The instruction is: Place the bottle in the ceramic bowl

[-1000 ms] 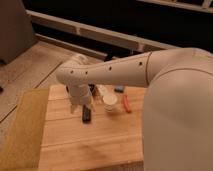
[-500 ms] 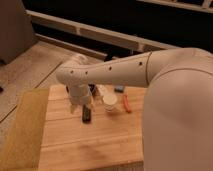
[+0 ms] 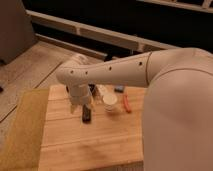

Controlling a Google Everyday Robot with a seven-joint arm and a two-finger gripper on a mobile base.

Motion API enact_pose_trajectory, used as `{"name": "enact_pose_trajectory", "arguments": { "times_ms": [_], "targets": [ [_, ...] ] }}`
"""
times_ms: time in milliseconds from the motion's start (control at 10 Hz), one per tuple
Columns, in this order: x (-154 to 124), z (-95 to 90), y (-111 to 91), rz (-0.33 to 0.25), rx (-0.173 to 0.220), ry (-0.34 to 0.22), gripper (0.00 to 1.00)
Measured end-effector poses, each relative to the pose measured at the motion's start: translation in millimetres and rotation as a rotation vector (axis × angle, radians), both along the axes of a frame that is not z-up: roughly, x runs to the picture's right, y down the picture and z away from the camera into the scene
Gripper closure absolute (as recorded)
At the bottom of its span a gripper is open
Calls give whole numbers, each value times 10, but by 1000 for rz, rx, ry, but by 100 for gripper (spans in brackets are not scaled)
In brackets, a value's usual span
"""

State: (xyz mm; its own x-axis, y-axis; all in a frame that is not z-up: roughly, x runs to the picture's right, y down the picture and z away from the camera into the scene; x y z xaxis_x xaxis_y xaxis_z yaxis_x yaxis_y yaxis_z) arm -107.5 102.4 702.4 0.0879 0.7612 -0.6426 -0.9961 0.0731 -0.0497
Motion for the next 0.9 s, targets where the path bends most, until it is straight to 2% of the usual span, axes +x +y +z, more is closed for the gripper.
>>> {"name": "enact_pose_trajectory", "arguments": {
  "times_ms": [100,200,300,400,700,900],
  "targets": [
    [-13,22,-48,-1,10,-1,35],
    [-6,77,-228,-4,45,-12,35],
    [-3,128,-455,-8,89,-34,35],
    [3,199,-824,-27,163,-76,35],
    [103,339,-1397,-138,297,-177,35],
    [226,406,-1582,-187,347,-223,35]
  ]
}}
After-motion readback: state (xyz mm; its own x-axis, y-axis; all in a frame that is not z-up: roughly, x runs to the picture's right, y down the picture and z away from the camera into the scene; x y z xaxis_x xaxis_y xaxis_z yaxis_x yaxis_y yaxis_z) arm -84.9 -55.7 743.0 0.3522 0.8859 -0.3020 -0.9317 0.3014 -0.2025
